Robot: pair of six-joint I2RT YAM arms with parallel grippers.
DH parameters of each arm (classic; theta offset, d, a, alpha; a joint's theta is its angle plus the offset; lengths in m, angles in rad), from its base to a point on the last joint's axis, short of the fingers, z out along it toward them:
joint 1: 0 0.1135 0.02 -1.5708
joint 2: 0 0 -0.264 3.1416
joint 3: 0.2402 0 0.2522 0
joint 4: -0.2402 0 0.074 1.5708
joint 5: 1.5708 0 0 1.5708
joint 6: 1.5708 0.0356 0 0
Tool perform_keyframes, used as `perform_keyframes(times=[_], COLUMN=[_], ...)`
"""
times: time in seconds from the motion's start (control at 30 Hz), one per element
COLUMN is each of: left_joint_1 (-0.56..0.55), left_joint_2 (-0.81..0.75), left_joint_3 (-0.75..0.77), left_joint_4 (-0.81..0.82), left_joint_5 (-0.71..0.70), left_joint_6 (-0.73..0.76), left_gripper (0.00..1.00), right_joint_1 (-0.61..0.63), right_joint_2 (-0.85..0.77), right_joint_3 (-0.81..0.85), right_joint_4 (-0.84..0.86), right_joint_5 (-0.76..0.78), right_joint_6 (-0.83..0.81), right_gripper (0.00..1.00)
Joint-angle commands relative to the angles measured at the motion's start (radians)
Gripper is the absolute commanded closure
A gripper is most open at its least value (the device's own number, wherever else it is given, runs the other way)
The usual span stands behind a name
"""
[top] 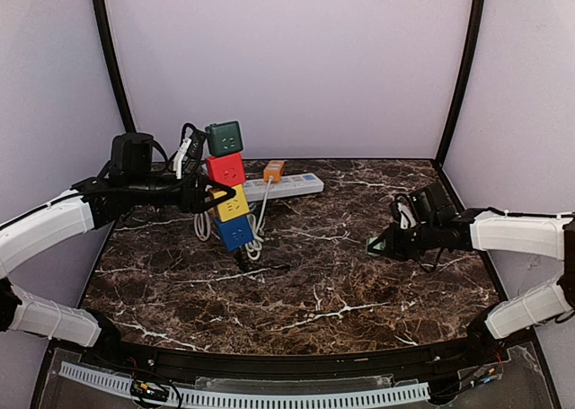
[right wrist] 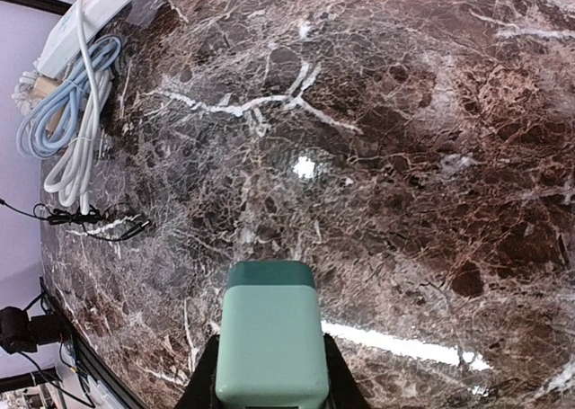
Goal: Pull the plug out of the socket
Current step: Place the plug at the center of the board.
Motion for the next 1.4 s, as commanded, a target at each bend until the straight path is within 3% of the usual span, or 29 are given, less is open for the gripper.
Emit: perform_keyframes(times=[0.0, 0.3, 0.57, 0.83, 0.97, 1.17, 1.37], left_joint_1=[0.005, 0.005, 0.005, 0.005, 0.004, 0.003, -0.035], left_joint_2=[-0.052, -0.048, -0.035, -0.027, -0.025, -0.015, 0.057], left_joint_3=[0.007, 0.004, -0.001, -0.008, -0.018, -0.052, -0.033], left_joint_4=[0.089, 0.101, 0.116, 0.125, 0.137, 0.141, 0.157], left_joint_5=[0.033, 0.047, 0.061, 0.06, 0.043, -0.07, -0.153], left_joint_6=[0.004, -0.016, -0.036, -0.047, -0.067, -0.136, -0.204], left_gripper=[0.99, 0.99, 0.99, 0.99, 0.99, 0.99, 0.99], right_joint_1=[-0.036, -0.071, -0.076, -0.077, -0.075, -0.008, 0.113], right_joint_2=[0.045, 0.091, 0.093, 0.049, -0.023, -0.176, -0.328], right_joint_3=[-0.031, -0.068, -0.074, -0.067, -0.047, 0.038, 0.076], right_joint_4=[0.098, 0.113, 0.081, 0.013, -0.043, -0.18, -0.177], right_joint_5=[-0.049, -0.042, 0.001, 0.056, 0.061, 0.083, 0.112], right_joint_6=[-0.016, -0.008, -0.008, -0.018, -0.063, -0.133, -0.1], right_gripper=[0.96, 0.8, 0.5, 0.32, 0.16, 0.13, 0.1])
